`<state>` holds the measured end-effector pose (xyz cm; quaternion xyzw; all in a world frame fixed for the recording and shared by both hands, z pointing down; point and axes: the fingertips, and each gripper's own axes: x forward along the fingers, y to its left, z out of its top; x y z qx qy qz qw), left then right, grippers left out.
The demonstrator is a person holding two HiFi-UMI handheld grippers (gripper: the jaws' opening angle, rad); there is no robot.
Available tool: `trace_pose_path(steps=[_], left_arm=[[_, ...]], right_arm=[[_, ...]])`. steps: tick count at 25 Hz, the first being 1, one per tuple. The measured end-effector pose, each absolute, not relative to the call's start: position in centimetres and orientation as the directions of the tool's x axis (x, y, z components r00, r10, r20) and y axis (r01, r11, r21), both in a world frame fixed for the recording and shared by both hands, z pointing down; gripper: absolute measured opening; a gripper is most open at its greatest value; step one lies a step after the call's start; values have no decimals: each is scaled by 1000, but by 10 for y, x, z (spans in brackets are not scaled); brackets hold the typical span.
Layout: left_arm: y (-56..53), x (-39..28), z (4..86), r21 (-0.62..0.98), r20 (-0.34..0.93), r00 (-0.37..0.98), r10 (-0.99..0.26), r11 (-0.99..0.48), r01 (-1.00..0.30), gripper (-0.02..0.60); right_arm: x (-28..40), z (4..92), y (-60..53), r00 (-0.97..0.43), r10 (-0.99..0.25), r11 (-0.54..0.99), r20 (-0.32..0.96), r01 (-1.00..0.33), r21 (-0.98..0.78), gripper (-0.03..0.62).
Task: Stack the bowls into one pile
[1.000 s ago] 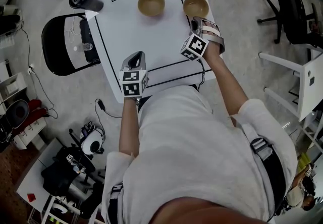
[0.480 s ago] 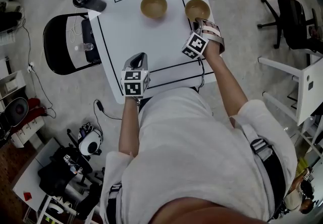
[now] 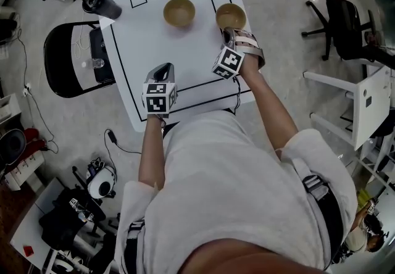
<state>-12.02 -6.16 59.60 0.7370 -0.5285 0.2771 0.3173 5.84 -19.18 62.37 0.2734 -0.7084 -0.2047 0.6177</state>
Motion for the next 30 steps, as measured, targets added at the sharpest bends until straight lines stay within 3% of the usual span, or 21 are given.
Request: trace_pose_path(steps=[12, 30], left_arm=[[-79, -115, 594, 171, 721, 309, -620, -274, -947, 3], [-84, -135, 587, 207, 681, 309, -664, -230, -951, 3]], right_arm=[[31, 591, -187, -164, -636, 770, 754, -207, 604, 28], [-46, 562, -184, -296, -609, 787, 736, -103, 609, 32]])
